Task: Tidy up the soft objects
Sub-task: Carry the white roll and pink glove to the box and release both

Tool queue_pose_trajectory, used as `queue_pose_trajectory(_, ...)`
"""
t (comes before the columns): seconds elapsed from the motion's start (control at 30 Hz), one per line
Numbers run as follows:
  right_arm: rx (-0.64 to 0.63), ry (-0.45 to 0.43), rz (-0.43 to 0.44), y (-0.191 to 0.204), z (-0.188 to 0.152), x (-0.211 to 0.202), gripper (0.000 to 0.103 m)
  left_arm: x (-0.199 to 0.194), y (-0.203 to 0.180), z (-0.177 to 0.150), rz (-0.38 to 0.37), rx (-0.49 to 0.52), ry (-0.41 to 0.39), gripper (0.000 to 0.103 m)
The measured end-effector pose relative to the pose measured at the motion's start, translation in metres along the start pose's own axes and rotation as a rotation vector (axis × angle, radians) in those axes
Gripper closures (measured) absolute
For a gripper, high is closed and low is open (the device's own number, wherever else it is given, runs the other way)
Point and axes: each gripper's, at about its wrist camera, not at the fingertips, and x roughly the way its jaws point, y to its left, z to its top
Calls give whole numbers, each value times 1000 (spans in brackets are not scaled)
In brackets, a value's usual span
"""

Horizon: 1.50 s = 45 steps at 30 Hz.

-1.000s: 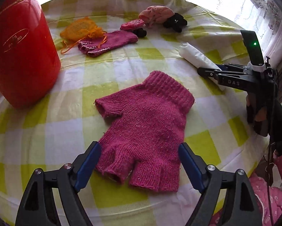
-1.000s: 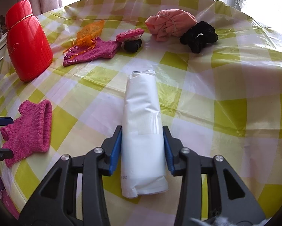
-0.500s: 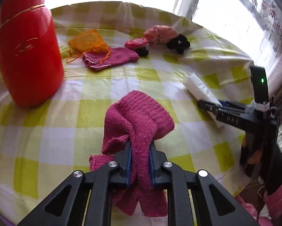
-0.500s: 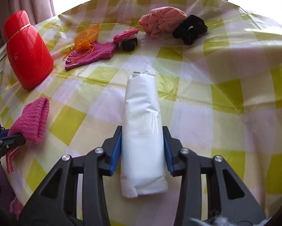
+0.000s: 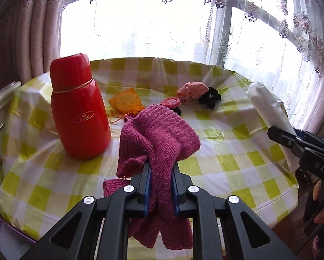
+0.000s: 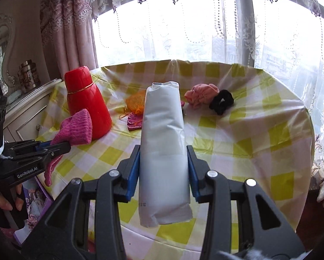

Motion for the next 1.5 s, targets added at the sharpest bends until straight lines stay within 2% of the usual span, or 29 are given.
queue_pose_trajectory(0.13, -26, -29, -9, 11, -3, -18, 59, -13, -8, -3, -2, 31, -25, 86)
queue_pose_trajectory(0.4, -52, -76, 4, 20, -2, -44, 59, -51, -10, -7, 39, 58, -120, 86)
queue_pose_trajectory(0.73, -155, -64, 117, 71, -4, -48, 59, -79, 13, -24, 96, 52, -132, 86)
queue_pose_trajectory(1.03, -271, -30, 263, 130, -15, -45, 59, -106, 58, -55, 190, -34, -122, 86)
queue_pose_trajectory(1.27, -382, 25, 395, 185, -24, -39, 59, -125, 108, -91, 274, -155, -94, 86)
queue_pose_trajectory(1.5, -554, 111, 514, 247, -44, -20, 59, -136, 160, -141, 374, -295, -30, 85)
